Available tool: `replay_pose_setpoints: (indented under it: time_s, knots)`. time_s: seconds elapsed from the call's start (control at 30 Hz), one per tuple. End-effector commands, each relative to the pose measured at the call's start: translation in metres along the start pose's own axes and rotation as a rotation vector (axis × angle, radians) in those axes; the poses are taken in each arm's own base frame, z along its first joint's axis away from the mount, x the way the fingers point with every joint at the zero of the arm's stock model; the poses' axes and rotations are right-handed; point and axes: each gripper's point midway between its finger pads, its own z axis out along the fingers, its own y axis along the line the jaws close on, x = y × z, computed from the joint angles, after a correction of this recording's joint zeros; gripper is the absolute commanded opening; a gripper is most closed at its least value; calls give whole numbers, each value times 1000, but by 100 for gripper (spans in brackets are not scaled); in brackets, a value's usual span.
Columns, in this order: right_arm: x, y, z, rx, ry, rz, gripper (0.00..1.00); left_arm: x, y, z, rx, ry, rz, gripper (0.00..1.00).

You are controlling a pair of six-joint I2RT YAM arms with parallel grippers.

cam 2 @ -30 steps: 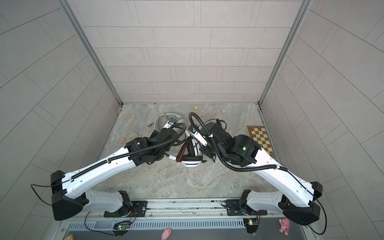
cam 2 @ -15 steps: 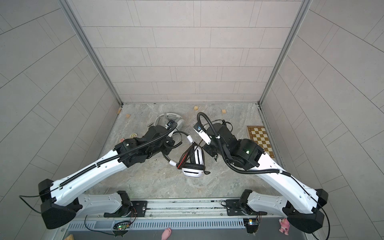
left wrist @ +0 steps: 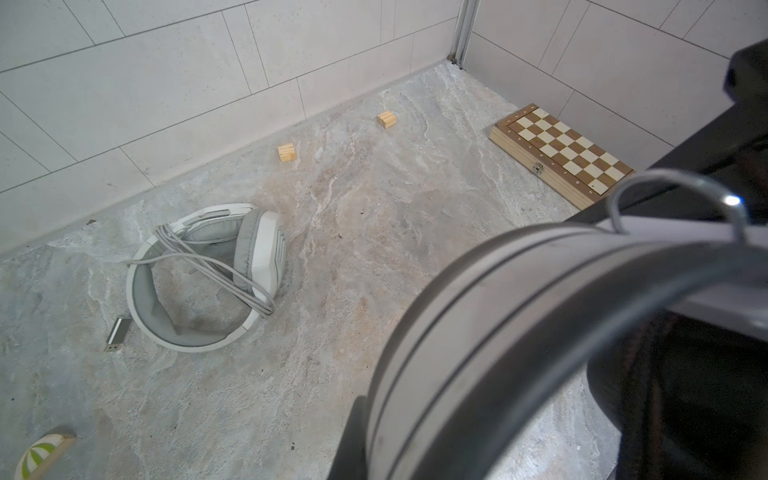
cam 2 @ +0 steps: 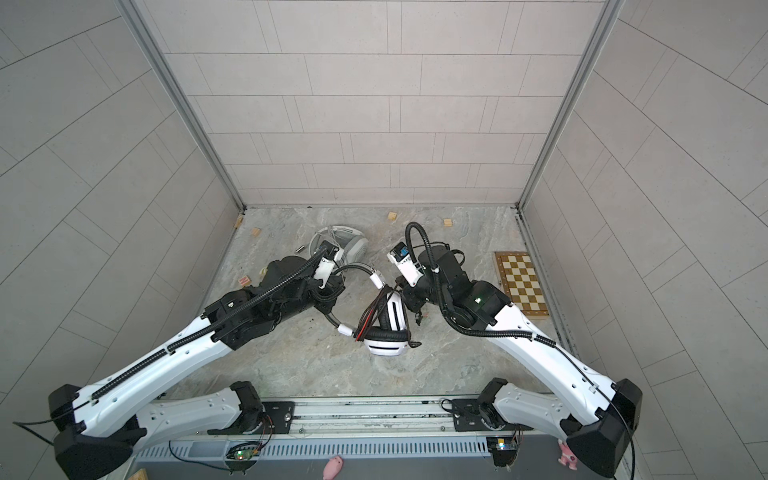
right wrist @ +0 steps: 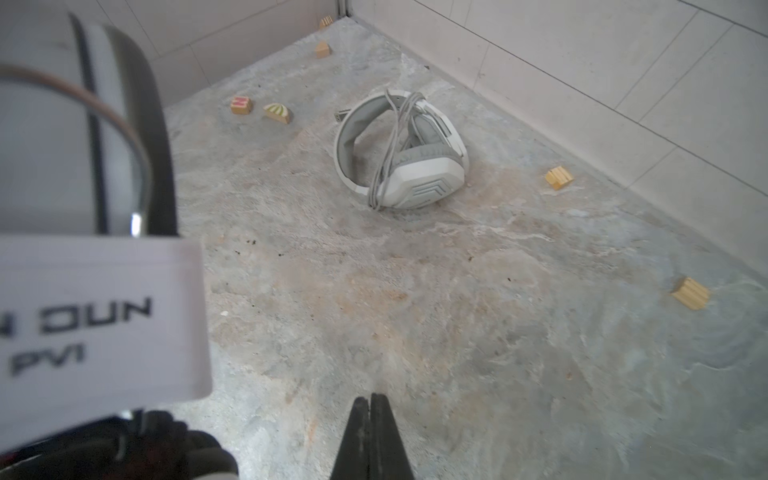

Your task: Wrap the headphones

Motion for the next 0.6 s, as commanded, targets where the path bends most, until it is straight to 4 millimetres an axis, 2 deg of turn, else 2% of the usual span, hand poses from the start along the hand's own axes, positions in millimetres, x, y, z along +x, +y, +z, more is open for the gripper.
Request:
replay_pose_setpoints:
  time_s: [0.0, 0.2, 0.33, 0.57]
  knots:
    - [-31, -7, 6, -32, -173, 151, 6, -32, -55, -30, 319, -102, -34, 0]
    - [-25, 3, 16, -103, -204, 194, 10, -51, -64, -41, 407, -161, -106, 0]
    - [-26, 5, 11, -118, -235, 202, 11, -57, -63, -44, 435, -173, -143, 0]
    - [-22, 8, 15, -156, -262, 243, 11, -73, -50, -43, 443, -205, -258, 0]
